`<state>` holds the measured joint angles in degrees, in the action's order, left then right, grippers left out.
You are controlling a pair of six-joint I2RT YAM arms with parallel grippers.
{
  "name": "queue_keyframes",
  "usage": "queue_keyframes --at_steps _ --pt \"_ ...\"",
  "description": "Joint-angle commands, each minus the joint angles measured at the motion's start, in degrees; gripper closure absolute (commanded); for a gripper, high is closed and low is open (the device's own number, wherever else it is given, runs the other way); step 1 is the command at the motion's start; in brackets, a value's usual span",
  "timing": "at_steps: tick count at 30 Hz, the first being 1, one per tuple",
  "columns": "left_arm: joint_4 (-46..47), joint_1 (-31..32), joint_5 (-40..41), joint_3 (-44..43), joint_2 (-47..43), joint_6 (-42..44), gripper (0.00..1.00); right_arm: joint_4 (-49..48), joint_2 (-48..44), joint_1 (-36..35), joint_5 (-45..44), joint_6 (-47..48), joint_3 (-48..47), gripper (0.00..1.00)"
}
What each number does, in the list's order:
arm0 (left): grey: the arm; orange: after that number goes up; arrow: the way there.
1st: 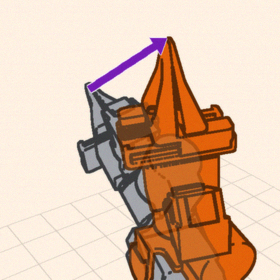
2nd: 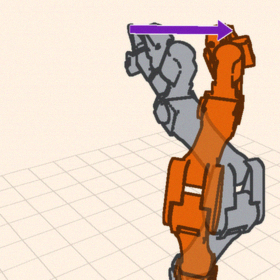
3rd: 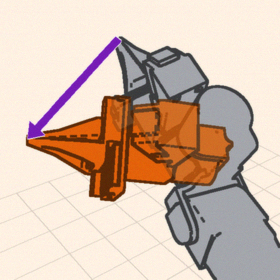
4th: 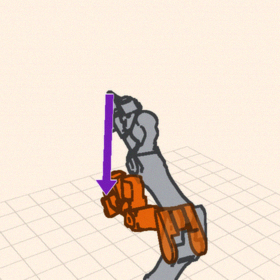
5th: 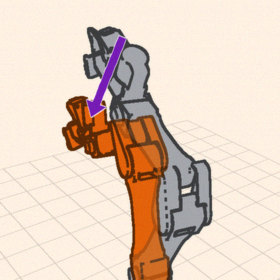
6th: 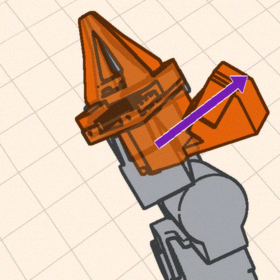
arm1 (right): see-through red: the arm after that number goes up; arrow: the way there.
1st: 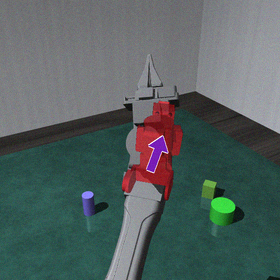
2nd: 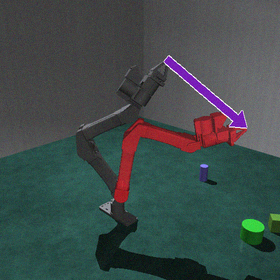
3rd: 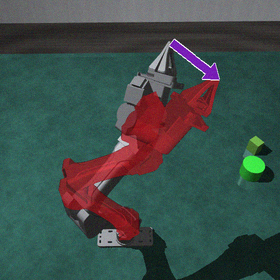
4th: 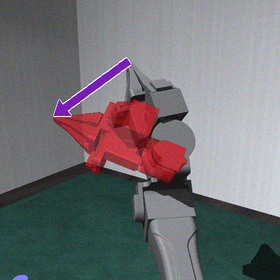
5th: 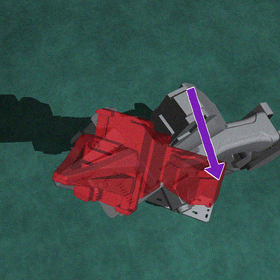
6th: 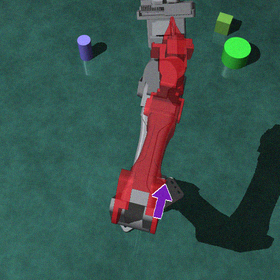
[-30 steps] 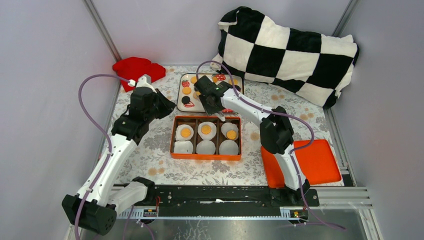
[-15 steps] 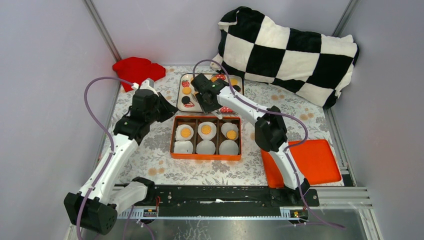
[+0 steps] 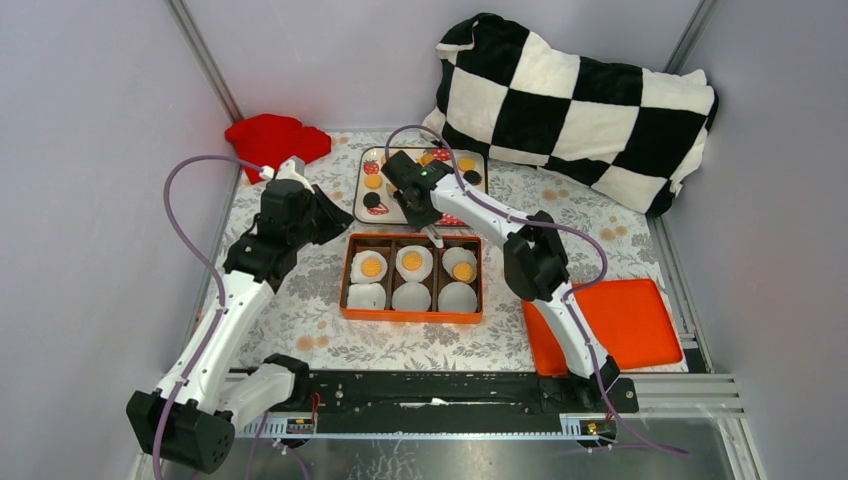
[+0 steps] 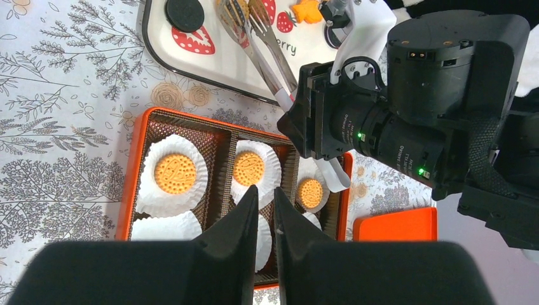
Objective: Pack the cookies
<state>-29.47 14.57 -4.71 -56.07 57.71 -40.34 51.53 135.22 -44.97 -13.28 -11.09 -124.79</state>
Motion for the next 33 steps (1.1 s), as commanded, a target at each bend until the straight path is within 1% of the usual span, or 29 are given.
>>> queue_keyframes --at_steps 1,4,7,11,16,19,23,30,31,33 --pt "-0.71 -0.77 0.98 -1.02 -1.37 1.13 0.82 -2.02 -6.85 0.19 0.40 0.26 0.68 1.00" --pt "-1.13 -1.02 2.09 -1.88 -0.93 0.94 0.82 -3.94 -14.43 -0.51 1.26 0.18 5.96 1.00" --pt "-1.00 -1.65 1.58 -2.11 0.79 0.41 0.82 -2.67 -21.83 -2.60 1.79 0.69 10.91 1.00" --pt "0.74 -2.81 -0.93 -1.79 3.31 -0.46 0.84 -1.73 -29.64 -8.74 -1.08 0.60 19.36 1.00" --pt "2.34 -3.30 -2.33 -1.71 5.13 -1.14 0.85 -1.91 -36.40 -15.33 2.57 -2.78 29.71 1.00" --pt "2.35 -3.32 -2.17 -1.76 5.39 -0.90 0.85 -1.37 -38.27 -19.81 3.44 -4.21 33.43 1.00" --pt "2.28 -3.32 -2.41 -1.27 5.00 -0.80 0.85 -0.59 -38.21 -24.08 4.85 -5.62 34.80 1.00" --pt "1.60 -3.41 -2.19 -0.71 3.63 -0.50 0.85 -1.99 -34.76 -25.99 7.26 -5.76 34.05 1.00" --pt "1.31 -3.41 -1.92 -0.75 3.41 -0.33 0.85 -2.40 -34.58 -26.04 7.85 -5.79 33.93 0.94" --pt "0.95 -3.41 -1.32 -0.66 2.99 0.02 0.84 -3.12 -34.22 -26.09 8.53 -6.29 34.00 0.74"
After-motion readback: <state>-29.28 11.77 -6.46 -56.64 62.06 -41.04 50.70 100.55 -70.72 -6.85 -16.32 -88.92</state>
